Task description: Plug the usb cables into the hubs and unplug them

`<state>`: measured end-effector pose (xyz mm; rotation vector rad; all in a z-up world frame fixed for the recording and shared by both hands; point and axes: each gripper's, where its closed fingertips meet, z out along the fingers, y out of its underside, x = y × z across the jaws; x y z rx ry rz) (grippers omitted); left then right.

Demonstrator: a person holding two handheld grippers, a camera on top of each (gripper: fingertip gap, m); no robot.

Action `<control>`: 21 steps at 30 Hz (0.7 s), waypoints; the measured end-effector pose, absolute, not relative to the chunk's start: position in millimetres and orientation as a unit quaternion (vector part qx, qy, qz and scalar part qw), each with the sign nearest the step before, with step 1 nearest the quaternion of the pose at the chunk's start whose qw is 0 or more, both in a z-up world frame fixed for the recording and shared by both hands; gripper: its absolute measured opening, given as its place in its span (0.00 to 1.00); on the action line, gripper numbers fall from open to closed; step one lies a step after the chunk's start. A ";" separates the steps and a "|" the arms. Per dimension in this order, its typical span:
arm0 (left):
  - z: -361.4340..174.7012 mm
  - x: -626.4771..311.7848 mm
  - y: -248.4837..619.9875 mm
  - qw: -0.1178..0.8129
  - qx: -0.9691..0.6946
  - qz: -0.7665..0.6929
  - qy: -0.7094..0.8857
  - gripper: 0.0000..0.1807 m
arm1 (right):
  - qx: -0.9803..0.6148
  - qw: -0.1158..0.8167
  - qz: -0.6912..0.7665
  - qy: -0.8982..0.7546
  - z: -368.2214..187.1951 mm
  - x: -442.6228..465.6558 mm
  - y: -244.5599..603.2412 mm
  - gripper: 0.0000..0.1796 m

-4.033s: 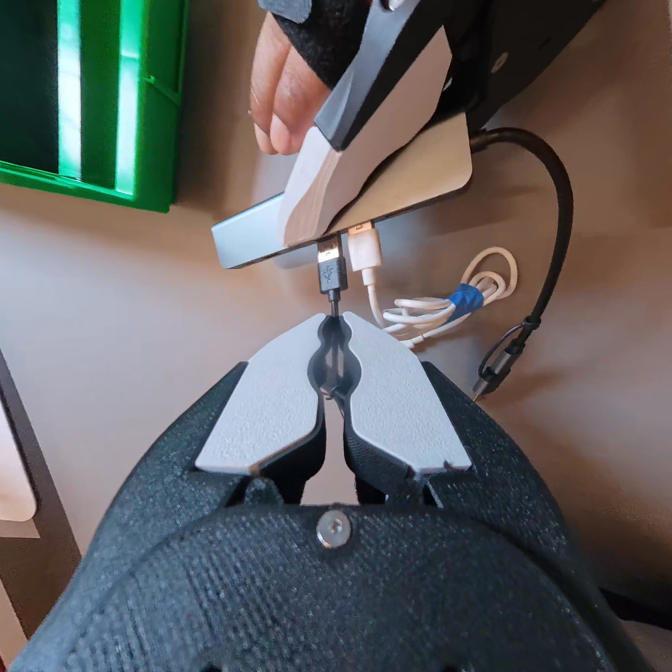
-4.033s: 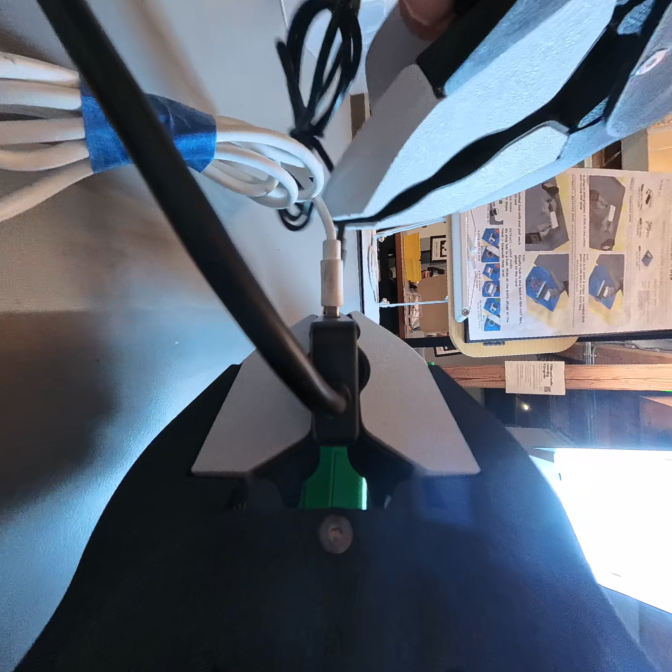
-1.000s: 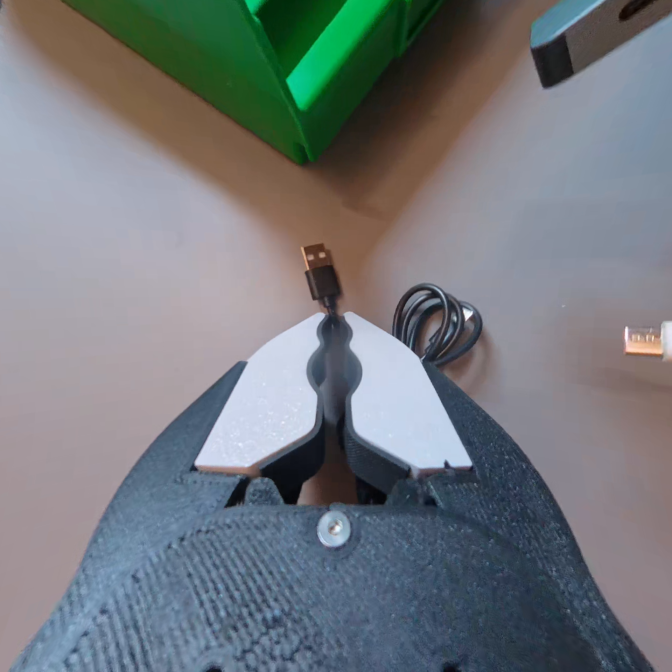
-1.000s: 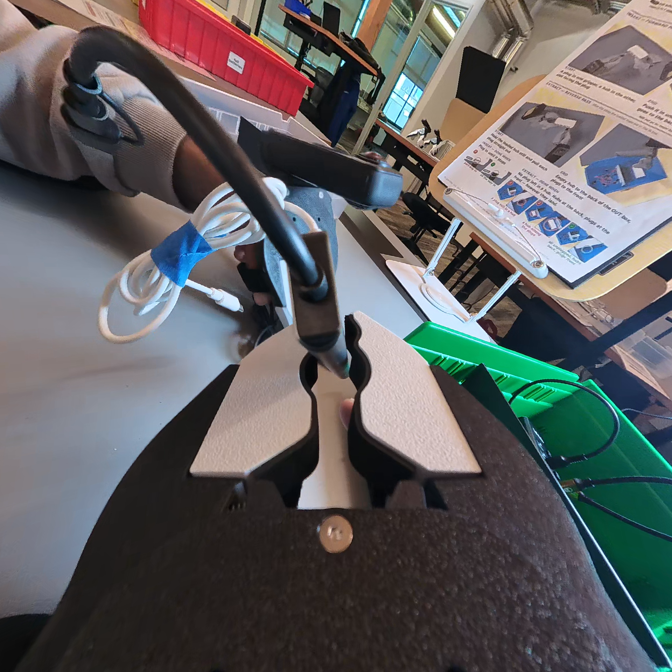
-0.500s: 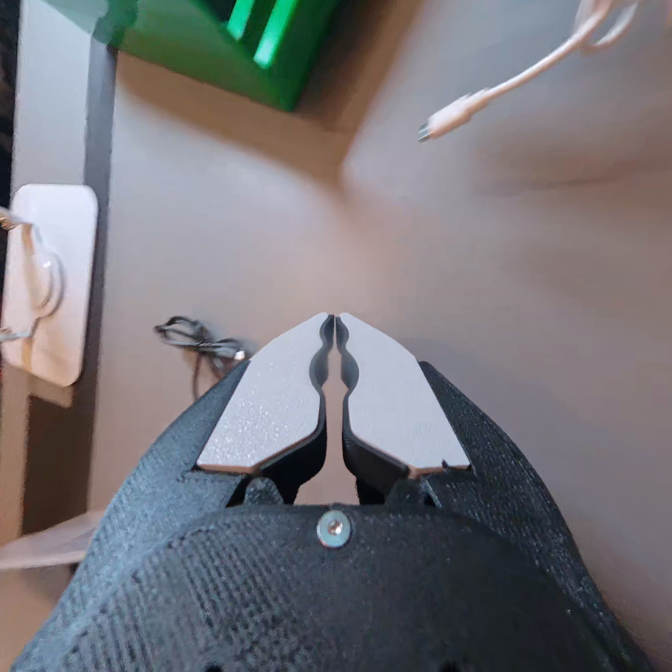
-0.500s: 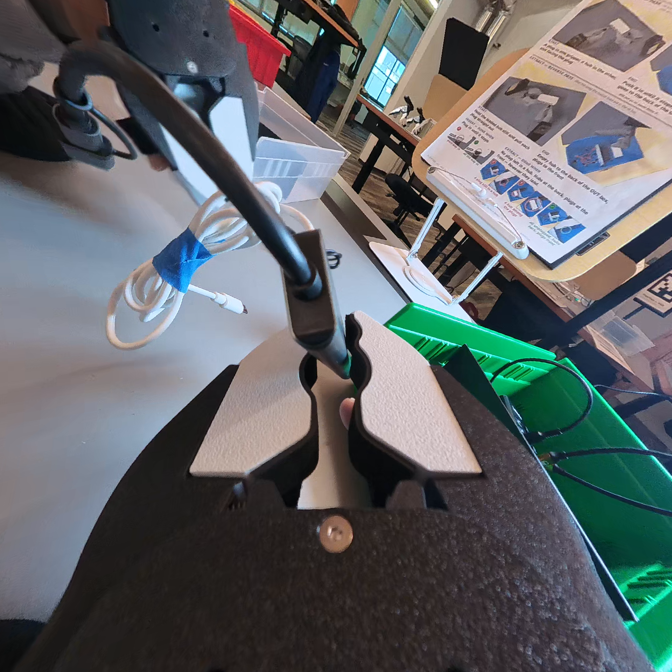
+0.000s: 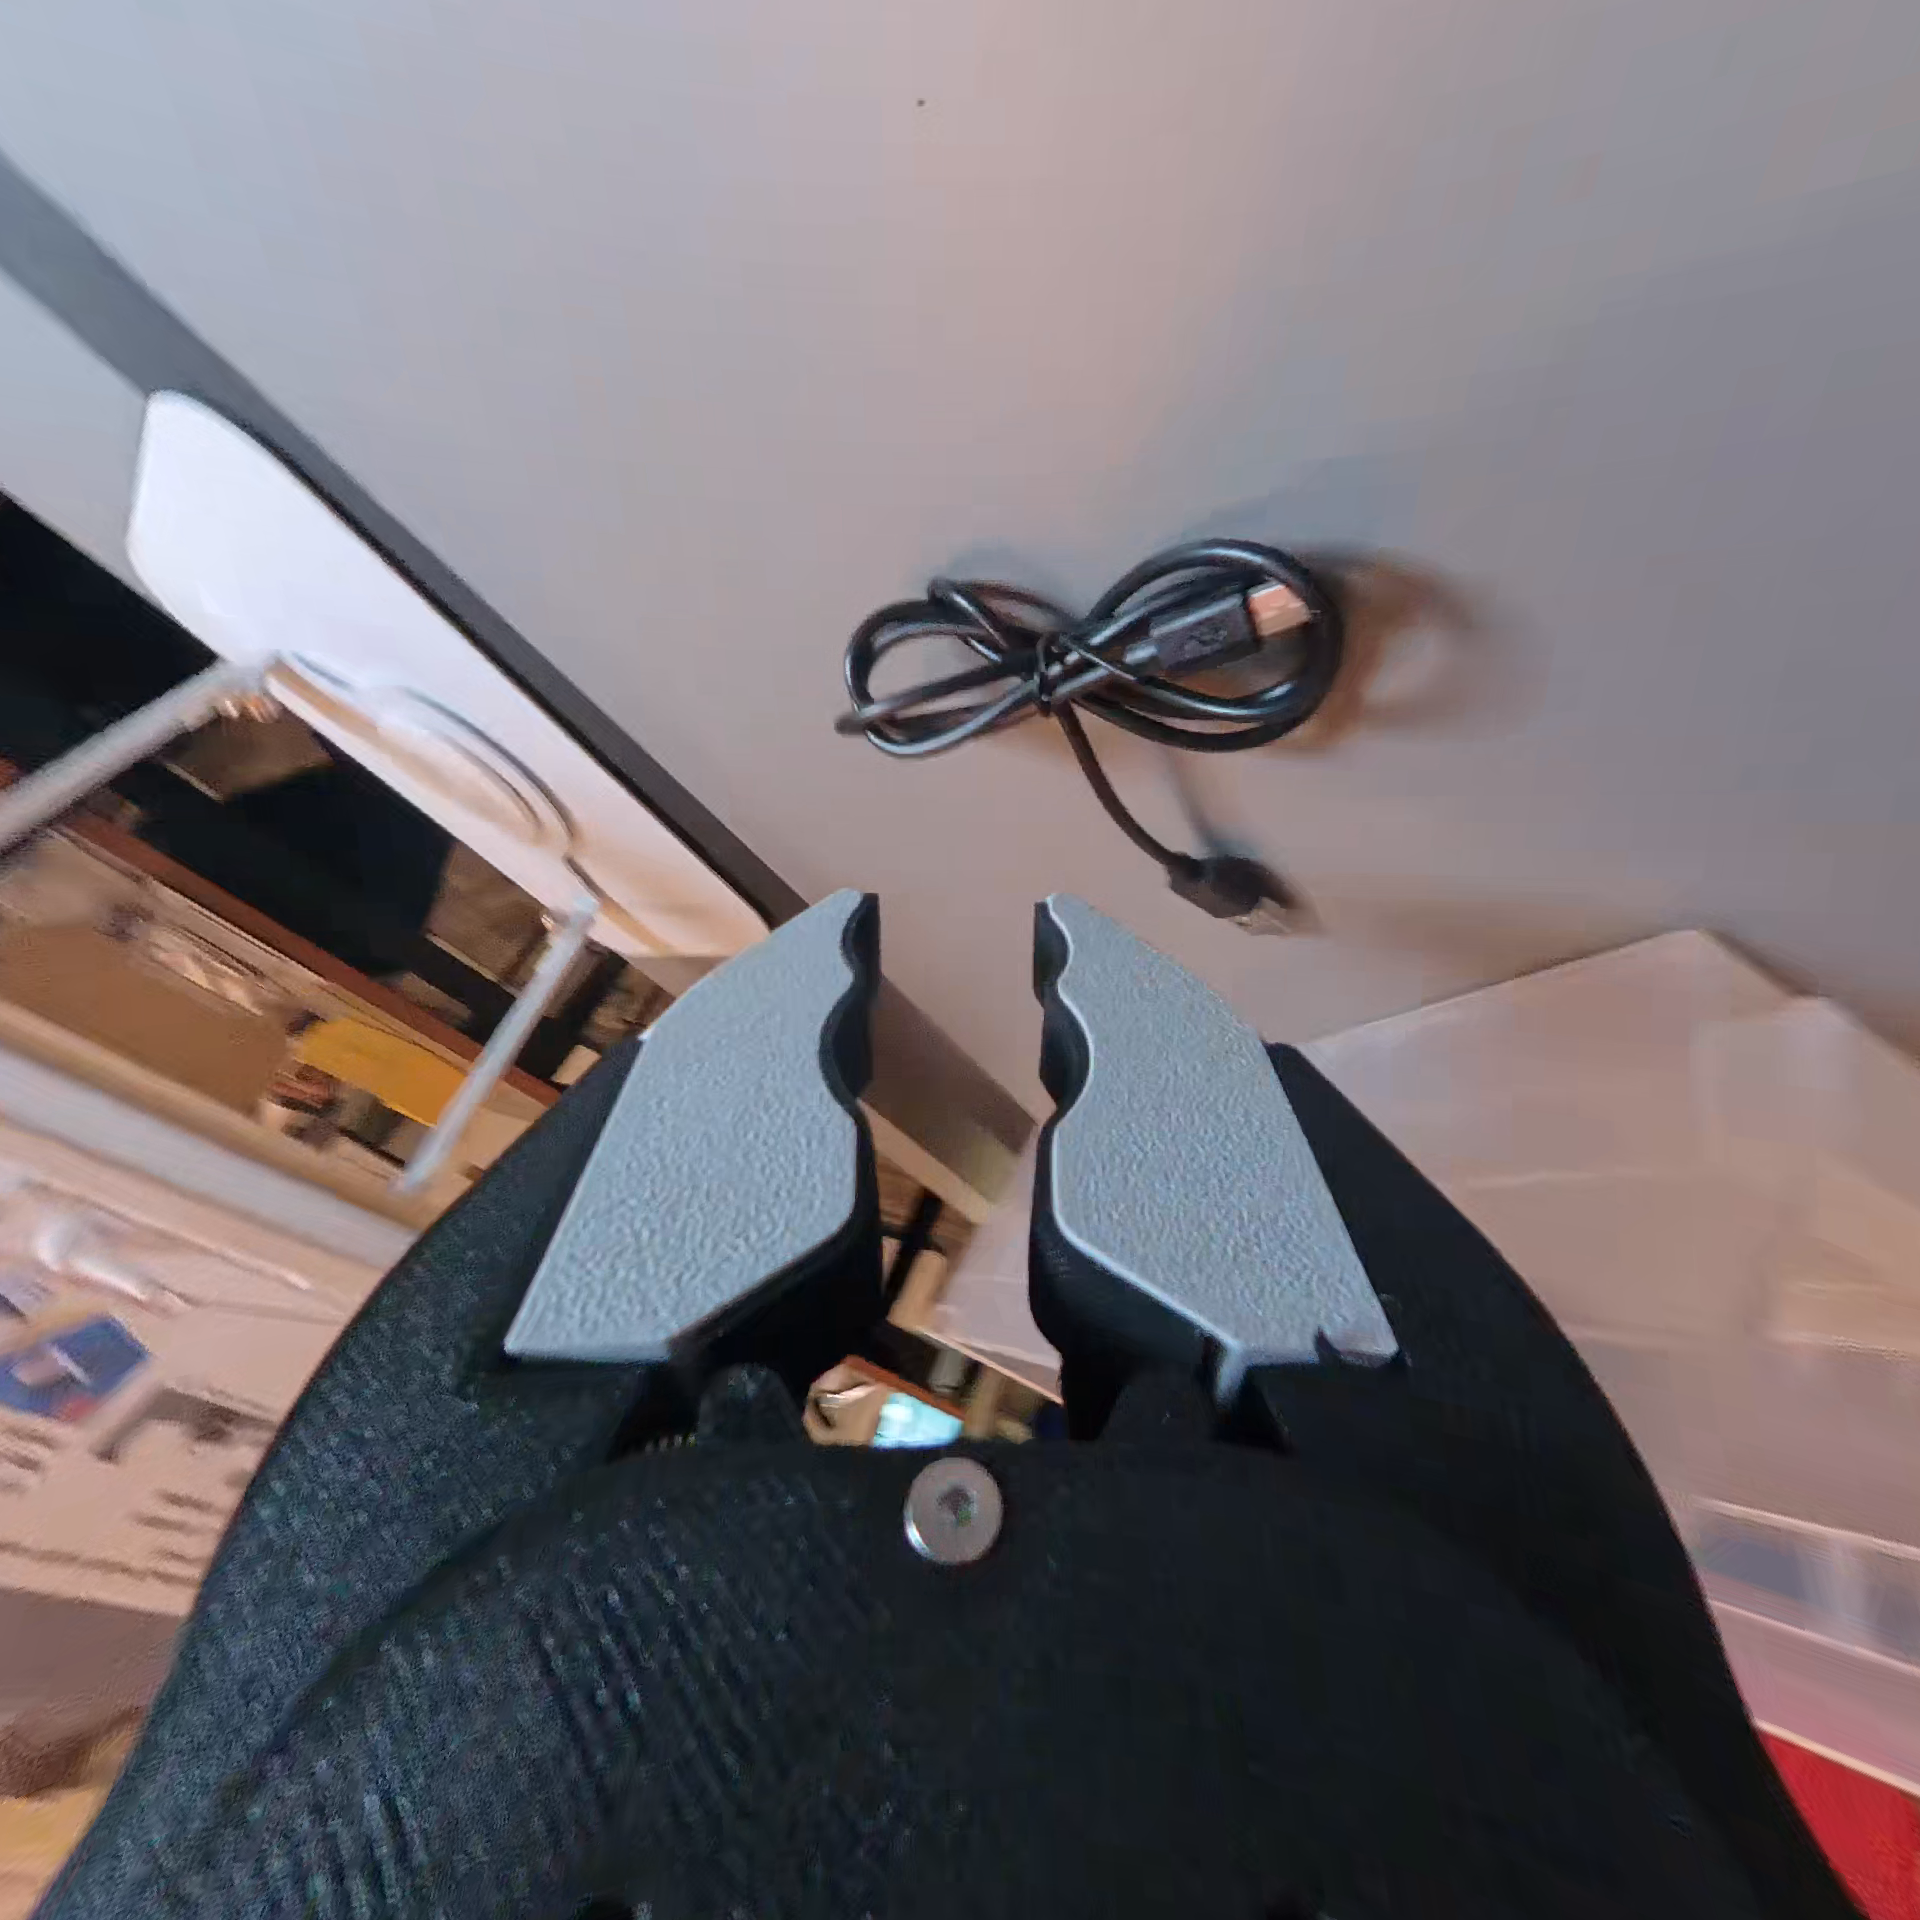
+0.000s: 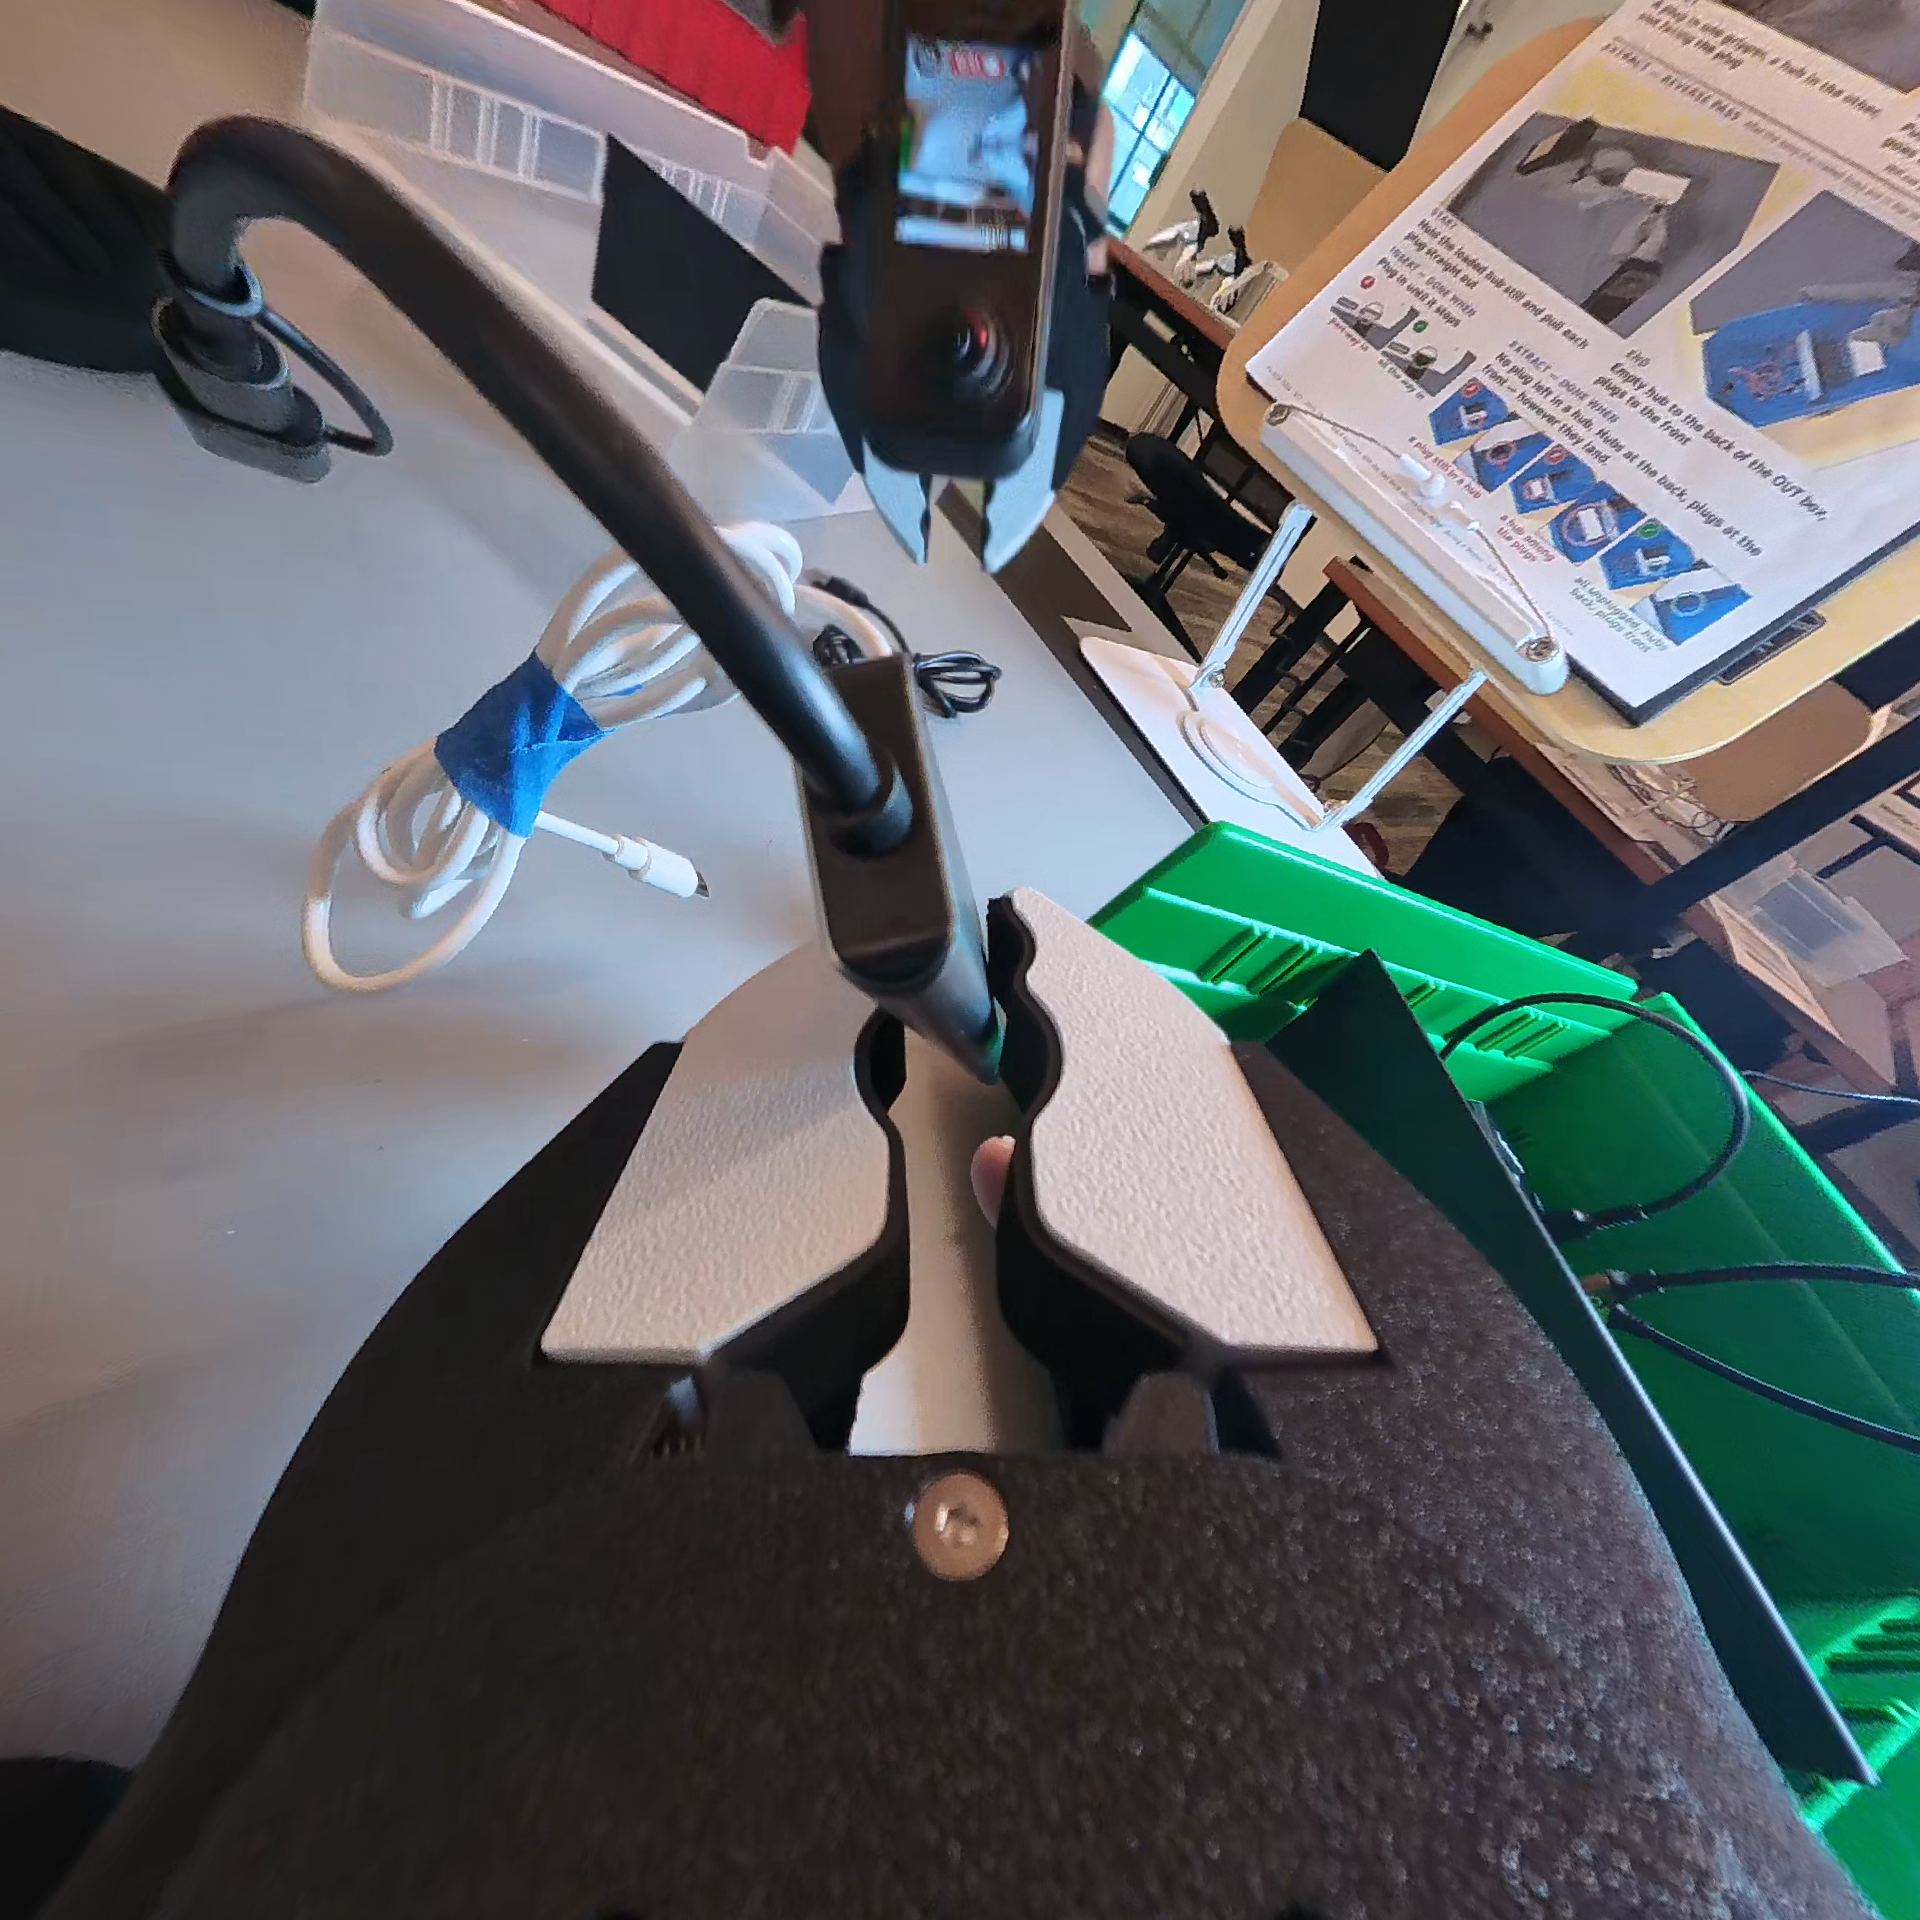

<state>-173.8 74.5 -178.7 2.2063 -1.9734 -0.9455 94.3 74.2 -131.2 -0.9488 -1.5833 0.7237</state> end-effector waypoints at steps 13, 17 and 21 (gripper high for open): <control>-224.8 -156.1 69.8 0.032 0.642 -0.179 -0.745 0.13 | -0.408 0.525 0.306 -0.681 -142.2 92.8 74.7 0.08; -214.5 -118.0 42.0 0.000 0.834 0.005 -0.552 0.08 | -0.410 0.525 0.313 -0.677 -140.7 93.3 74.5 0.08; -202.1 -79.2 6.9 0.020 0.939 0.146 -0.311 0.07 | -0.411 0.522 0.325 -0.673 -138.5 93.6 72.1 0.08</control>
